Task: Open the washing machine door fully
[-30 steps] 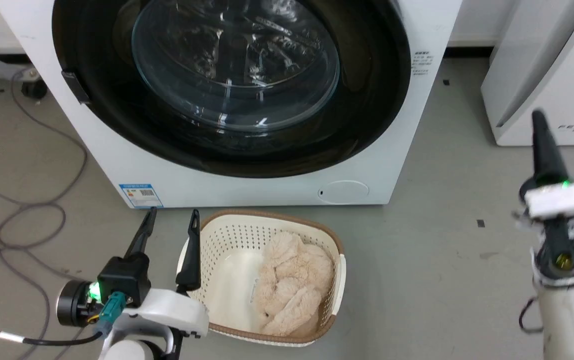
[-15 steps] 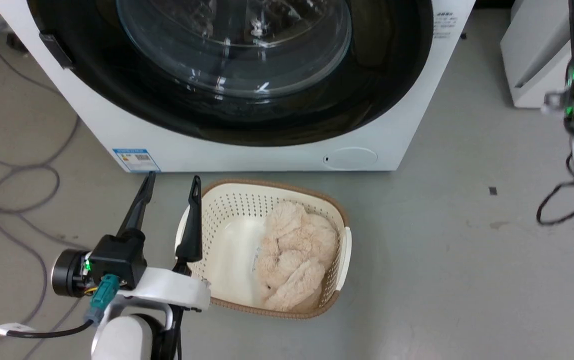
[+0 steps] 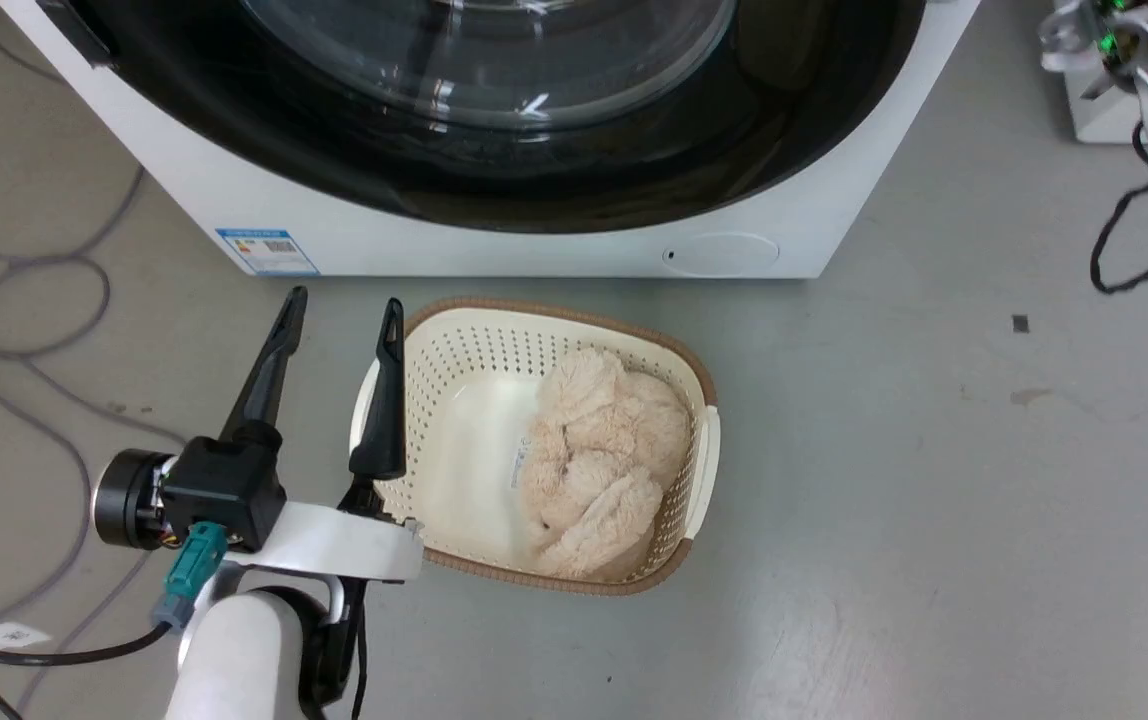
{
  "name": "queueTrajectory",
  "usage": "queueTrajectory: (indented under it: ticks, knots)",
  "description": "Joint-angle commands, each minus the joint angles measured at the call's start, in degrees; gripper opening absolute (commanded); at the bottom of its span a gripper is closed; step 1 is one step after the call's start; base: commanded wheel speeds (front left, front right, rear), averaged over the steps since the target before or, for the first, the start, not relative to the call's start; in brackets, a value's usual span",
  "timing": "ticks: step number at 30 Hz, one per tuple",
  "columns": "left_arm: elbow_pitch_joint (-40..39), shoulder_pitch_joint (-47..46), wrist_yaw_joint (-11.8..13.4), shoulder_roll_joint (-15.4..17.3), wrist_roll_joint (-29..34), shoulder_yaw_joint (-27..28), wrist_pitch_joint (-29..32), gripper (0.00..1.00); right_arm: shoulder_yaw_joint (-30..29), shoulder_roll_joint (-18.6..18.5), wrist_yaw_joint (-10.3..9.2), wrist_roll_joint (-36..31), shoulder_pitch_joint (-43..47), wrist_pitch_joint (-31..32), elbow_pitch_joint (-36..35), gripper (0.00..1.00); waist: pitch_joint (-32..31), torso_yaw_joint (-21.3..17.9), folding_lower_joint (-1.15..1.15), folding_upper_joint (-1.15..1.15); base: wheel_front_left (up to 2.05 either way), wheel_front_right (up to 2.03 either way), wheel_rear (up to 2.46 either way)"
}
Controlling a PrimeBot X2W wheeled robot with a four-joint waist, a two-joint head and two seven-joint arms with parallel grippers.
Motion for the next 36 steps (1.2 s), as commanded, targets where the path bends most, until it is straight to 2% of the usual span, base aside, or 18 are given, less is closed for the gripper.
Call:
queueTrajectory:
  ticks: [1,15,24,28,36]
  knots:
    - [-0.3,-1.1,-0.2,0.2,-0.5,-0.1,-0.6,1.0,0.9,0.1,0.05,1.0,-2.5,0.8,1.6,0.0,0.7,0.2,-0.01,0.0,0.0,0.0,0.0]
    - [-0.8,-4.2,-0.6,0.0,-1.3,-0.7,-2.3,1.0,10.6,1.4,0.05,4.1,-16.2,10.4,12.2,0.0,5.4,0.7,-0.01,0.0,0.0,0.0,0.0]
    - [-0.5,-5.5,-0.7,-0.1,-2.0,-1.6,-3.4,1.0,14.6,0.9,0.06,9.4,-20.8,20.9,15.5,0.0,6.4,0.7,-0.01,0.0,0.0,0.0,0.0]
    - [-0.2,-5.6,-0.6,-0.1,-2.3,-1.9,-3.7,1.0,15.8,0.5,0.06,11.8,-20.9,25.2,15.7,0.0,5.8,0.7,-0.01,0.0,0.0,0.0,0.0]
    - [1.3,-4.0,0.1,-0.1,-2.0,-1.8,-3.7,1.0,17.3,0.2,0.06,12.1,-13.5,30.2,11.6,0.0,2.4,0.5,-0.01,0.0,0.0,0.0,0.0]
